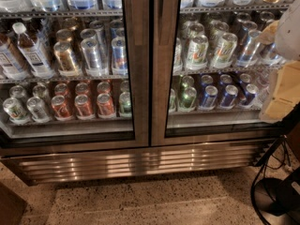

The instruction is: Open right fridge door

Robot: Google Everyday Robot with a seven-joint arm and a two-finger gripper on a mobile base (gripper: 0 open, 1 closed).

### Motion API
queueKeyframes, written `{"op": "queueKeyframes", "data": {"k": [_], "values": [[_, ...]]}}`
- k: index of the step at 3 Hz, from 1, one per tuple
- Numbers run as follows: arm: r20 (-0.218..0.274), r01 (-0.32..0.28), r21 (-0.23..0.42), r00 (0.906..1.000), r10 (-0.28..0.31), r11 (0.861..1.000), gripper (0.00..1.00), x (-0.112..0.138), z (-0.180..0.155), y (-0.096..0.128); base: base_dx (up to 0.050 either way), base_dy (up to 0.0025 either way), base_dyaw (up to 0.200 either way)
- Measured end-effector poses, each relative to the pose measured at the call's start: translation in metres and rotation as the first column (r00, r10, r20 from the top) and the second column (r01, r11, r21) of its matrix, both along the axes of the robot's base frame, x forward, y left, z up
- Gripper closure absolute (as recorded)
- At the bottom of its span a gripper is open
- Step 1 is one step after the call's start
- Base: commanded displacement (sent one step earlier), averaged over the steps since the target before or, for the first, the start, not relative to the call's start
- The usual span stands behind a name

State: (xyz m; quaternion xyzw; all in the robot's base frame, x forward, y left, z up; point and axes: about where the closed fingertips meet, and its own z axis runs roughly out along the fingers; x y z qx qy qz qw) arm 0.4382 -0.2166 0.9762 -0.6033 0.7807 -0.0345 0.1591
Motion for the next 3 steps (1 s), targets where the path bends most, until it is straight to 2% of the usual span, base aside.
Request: {"op": "queueKeyframes", "data": {"k": [1,2,3], "values": [[0.008,0.003,0.002,1.0000,-0.003,1.000,0.00,-0.002,0.001,0.001,0.000,0.00000,0.000],[0.016,-0.096,0.054,0.9953,0.095,0.994,0.00,0.000,-0.002,0.019,0.000,0.00000,0.000],[0.049,-0.293,0.159,0.9562,0.289,0.943,0.00,0.004,-0.005,0.060,0.000,0.00000,0.000]]}}
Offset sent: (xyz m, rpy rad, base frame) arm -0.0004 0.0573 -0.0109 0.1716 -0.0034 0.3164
